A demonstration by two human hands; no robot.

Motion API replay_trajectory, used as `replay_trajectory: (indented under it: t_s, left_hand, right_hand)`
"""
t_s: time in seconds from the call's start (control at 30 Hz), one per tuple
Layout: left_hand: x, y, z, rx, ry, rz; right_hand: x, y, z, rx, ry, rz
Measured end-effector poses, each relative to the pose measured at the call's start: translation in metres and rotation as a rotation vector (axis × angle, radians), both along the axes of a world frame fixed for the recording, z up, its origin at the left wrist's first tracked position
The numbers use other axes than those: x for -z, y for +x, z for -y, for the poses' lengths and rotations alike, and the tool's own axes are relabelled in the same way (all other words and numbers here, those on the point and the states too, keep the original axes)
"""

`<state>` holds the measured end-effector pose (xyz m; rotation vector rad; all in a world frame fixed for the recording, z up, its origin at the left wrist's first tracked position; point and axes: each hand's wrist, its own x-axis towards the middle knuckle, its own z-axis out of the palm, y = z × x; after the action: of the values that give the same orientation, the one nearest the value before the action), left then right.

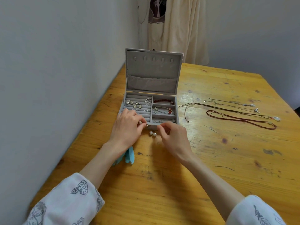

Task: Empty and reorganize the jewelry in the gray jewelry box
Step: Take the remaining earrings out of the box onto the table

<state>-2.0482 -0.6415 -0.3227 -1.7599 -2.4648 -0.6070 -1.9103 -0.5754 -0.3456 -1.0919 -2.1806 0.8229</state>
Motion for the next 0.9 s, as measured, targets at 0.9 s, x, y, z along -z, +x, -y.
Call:
replay_trajectory:
  t_s: [0.9]
  left_hand:
    - [-0.001, -0.064, -0.131, -0.143, -0.221, -0.021]
  right_hand:
    - [-0.023, -0.101, -0.132, -0.167, 0.144, 0.411]
